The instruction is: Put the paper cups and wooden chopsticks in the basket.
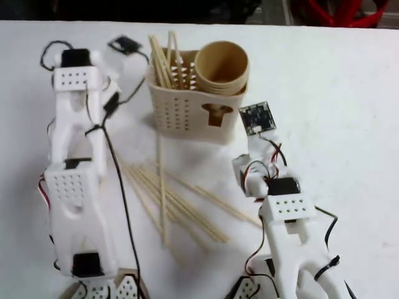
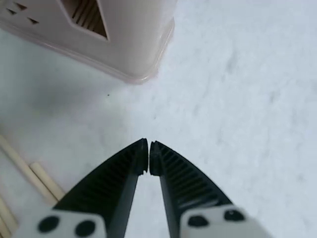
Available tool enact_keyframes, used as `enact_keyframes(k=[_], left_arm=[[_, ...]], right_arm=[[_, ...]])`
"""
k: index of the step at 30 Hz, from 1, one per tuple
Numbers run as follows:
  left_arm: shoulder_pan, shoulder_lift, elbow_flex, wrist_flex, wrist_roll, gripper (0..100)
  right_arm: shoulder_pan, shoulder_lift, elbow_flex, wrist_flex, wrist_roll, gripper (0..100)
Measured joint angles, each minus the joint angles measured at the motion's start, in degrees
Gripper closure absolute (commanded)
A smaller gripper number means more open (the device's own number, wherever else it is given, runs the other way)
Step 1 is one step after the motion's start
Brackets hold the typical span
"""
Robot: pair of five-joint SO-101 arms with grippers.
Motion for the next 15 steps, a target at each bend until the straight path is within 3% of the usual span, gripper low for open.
enact_keyframes(k=[8,15], left_arm=[[0.0,-14.5,-6.0,0.0,5.6,98],[7.7,-25.1,-16.2,-3.3,14.2,98]], right_arm=[[0.0,0.0,0.0,0.0,0.0,97.4],[0.0,0.0,0.0,0.0,0.0,97.4]])
